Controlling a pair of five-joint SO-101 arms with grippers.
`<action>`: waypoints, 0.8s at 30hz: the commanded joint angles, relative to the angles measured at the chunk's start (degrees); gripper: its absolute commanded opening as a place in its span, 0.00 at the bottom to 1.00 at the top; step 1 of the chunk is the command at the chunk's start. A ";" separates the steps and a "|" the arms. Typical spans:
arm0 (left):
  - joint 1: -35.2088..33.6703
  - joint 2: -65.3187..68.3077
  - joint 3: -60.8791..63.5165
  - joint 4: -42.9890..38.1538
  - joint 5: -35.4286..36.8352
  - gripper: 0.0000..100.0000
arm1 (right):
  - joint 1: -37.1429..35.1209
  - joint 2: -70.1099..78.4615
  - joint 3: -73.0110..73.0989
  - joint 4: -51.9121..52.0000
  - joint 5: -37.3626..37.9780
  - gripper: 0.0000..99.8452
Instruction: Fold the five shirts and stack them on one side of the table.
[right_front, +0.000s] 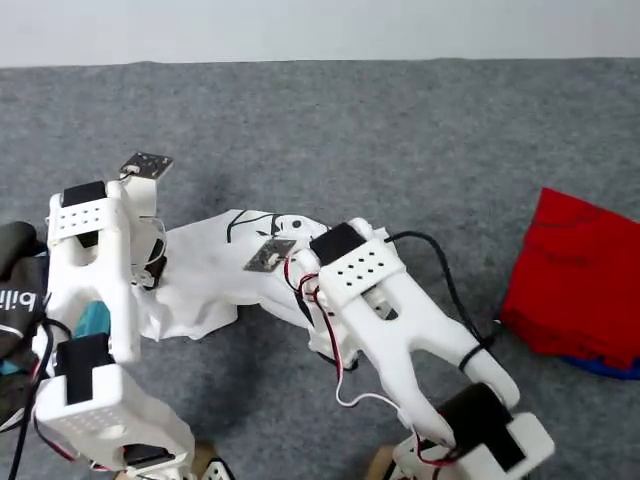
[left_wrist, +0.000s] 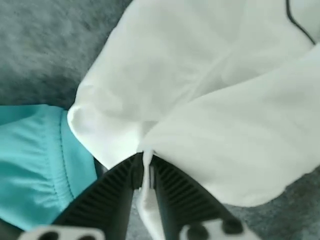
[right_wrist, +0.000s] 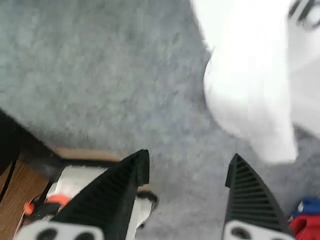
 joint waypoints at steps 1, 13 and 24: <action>-0.35 -0.35 -0.48 -0.62 -0.53 0.00 | -0.40 3.91 -0.44 -4.97 -0.26 0.25; -0.35 -0.62 -0.31 -0.62 -0.62 0.00 | 5.76 24.22 -9.05 -12.70 2.64 0.25; -0.35 -0.62 -0.31 -0.62 -0.53 0.00 | 6.73 32.31 -13.01 -11.38 2.64 0.06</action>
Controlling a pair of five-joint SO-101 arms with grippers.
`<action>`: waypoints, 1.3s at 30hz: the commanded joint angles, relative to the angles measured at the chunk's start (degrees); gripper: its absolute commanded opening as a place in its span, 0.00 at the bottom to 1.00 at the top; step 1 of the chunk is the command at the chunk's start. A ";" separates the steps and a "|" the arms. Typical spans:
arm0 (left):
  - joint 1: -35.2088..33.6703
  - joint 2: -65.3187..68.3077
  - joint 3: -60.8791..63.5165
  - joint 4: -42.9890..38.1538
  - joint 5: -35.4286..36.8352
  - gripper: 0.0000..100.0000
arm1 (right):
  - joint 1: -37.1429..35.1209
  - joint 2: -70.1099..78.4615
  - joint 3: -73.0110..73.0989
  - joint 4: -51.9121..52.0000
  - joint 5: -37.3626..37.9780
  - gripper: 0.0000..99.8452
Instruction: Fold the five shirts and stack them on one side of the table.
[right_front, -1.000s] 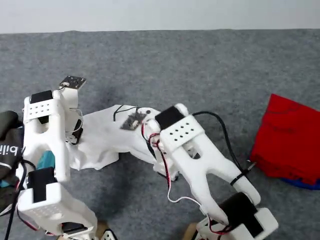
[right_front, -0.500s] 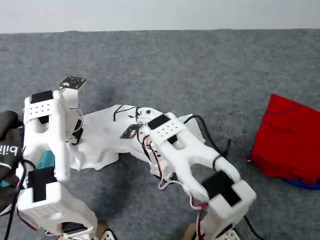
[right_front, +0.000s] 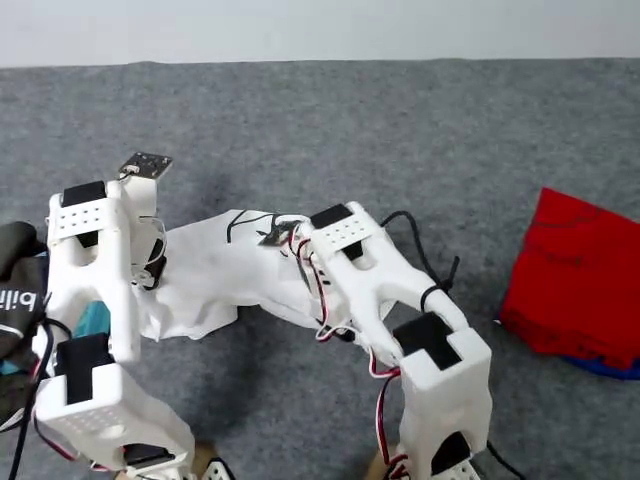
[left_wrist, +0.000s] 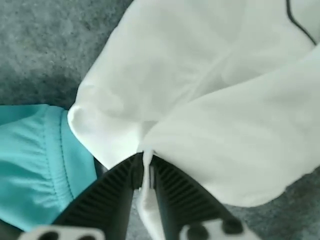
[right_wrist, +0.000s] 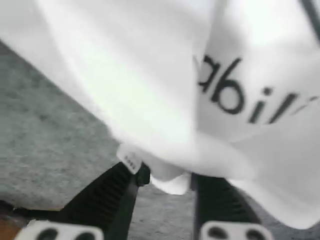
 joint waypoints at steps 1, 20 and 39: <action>-0.26 -0.62 -0.31 -0.62 -0.44 0.00 | 0.04 4.09 -0.79 0.48 0.88 0.06; 12.04 -31.82 -0.75 0.35 6.68 0.00 | 7.96 -17.71 -22.68 20.00 11.43 0.01; 14.86 -56.35 -21.93 -6.42 8.97 0.00 | 23.87 -54.46 -43.16 20.09 16.62 0.01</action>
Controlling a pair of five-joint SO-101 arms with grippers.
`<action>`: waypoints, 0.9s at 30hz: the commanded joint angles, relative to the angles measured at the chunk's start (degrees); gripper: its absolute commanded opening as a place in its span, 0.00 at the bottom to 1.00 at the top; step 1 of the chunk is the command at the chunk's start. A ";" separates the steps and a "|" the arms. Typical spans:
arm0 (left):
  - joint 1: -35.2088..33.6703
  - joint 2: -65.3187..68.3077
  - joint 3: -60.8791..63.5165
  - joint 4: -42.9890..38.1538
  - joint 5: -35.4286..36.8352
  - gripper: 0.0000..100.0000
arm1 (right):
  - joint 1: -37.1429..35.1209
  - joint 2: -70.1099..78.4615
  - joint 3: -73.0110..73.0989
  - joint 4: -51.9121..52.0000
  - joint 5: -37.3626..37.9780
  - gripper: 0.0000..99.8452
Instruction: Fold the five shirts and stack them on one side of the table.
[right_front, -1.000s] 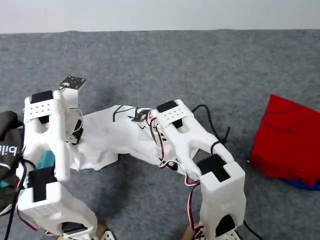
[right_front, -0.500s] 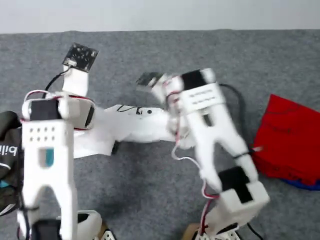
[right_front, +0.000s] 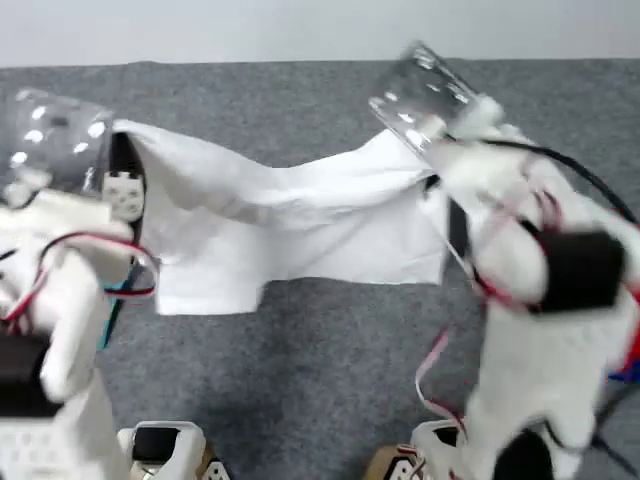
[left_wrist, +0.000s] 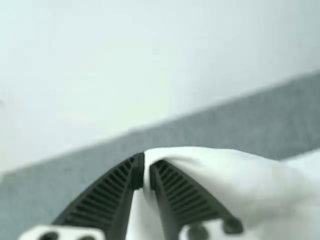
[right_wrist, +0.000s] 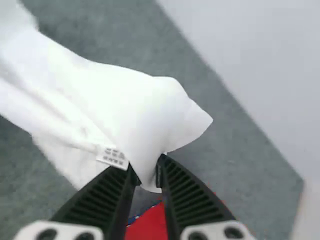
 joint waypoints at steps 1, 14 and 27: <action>0.26 -3.08 -5.93 -1.49 -0.09 0.00 | 2.33 -7.78 -2.64 2.15 0.70 0.01; 0.18 -16.88 -14.02 -1.23 -15.12 0.00 | 13.49 -29.32 2.37 2.42 10.99 0.01; -5.36 -20.40 -0.40 -0.62 -19.96 0.00 | 13.41 -41.89 31.30 2.24 18.81 0.01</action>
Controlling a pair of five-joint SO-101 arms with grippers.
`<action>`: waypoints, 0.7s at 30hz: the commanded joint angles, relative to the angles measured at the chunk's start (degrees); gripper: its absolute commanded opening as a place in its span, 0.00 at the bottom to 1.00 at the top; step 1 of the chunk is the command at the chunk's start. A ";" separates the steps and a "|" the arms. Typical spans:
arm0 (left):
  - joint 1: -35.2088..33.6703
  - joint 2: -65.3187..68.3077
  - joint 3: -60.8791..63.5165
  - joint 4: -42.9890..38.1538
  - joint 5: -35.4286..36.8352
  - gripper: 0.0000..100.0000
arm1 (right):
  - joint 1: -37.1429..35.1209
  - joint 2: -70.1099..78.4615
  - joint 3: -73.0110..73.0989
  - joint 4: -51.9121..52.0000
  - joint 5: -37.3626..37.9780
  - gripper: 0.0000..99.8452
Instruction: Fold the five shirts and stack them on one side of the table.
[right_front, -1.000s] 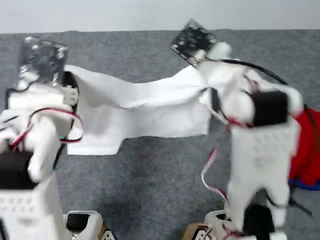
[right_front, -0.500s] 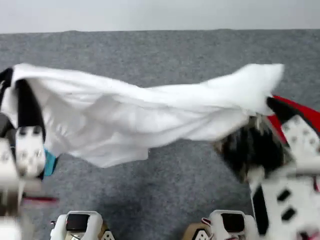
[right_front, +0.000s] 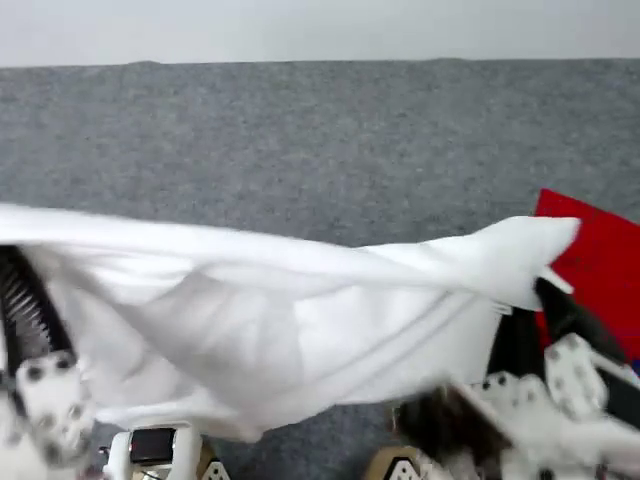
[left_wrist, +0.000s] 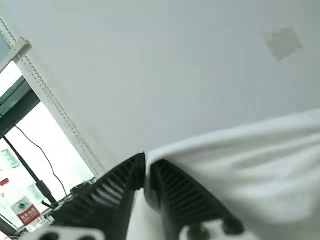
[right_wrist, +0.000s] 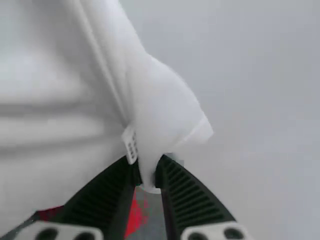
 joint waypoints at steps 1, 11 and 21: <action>-0.79 0.18 12.09 -0.88 -0.88 0.00 | 0.75 0.31 10.90 1.98 2.46 0.01; 6.07 0.18 56.22 -22.77 -4.40 0.00 | -9.98 4.26 43.69 -7.34 2.90 0.01; 9.41 0.26 85.76 -55.47 -4.40 0.00 | -11.82 24.22 59.52 -46.20 2.02 0.01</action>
